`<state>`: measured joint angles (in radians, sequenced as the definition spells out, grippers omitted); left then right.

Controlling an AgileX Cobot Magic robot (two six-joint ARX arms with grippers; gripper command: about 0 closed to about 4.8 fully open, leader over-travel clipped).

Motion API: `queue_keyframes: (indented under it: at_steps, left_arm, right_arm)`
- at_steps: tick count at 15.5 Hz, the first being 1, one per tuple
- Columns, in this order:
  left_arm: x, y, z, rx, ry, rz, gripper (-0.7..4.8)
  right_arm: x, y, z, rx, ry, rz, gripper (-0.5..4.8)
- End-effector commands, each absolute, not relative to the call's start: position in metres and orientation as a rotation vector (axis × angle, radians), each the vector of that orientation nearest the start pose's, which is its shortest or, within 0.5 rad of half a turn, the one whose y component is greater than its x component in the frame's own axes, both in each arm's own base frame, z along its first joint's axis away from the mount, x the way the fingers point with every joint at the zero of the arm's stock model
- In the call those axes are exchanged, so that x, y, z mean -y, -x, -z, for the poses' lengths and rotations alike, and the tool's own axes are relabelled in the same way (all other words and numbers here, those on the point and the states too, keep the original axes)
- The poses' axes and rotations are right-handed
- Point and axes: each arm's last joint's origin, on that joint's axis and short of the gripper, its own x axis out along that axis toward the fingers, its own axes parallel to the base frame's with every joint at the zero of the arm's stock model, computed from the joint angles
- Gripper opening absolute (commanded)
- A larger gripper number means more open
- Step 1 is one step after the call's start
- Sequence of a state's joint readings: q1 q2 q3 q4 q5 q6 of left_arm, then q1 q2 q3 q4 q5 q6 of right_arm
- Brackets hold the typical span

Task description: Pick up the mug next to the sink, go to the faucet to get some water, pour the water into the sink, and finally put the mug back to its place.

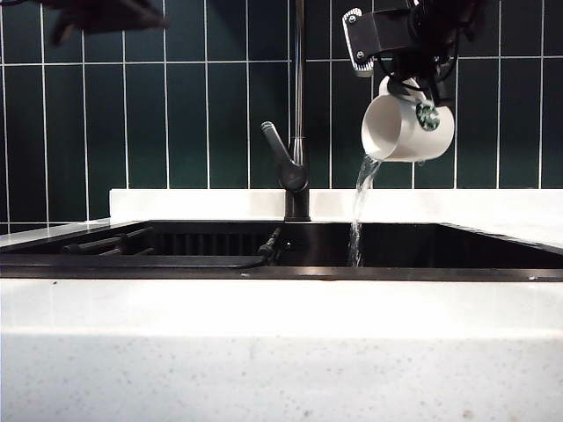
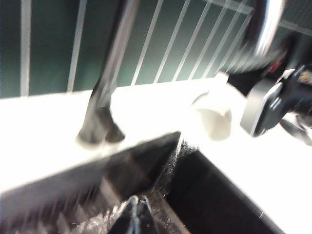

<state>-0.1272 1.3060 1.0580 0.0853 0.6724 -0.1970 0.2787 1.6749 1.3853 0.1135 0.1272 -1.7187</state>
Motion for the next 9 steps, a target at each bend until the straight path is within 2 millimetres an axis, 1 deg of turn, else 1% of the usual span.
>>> queue_keyframes:
  at_steps: [1,3,5,9]
  left_arm:
    - [0.057,-0.274,-0.327,-0.261,0.229,0.768,-0.06]
    - [0.061,-0.269,-0.322,-0.277,0.23,0.781,-0.06]
    - [0.063,-0.267,-0.324,-0.273,0.227,0.79,-0.06]
    - [0.065,-0.264,-0.327,-0.267,0.225,0.795,-0.06]
  right_arm:
    - [-0.105,-0.377,-0.352,0.079,1.774,-0.209,-0.01]
    - [-0.109,-0.376,-0.351,0.092,1.801,-0.223,-0.01]
    - [-0.118,-0.373,-0.351,0.113,1.801,-0.241,-0.01]
    - [-0.125,-0.371,-0.351,0.12,1.801,-0.251,-0.01]
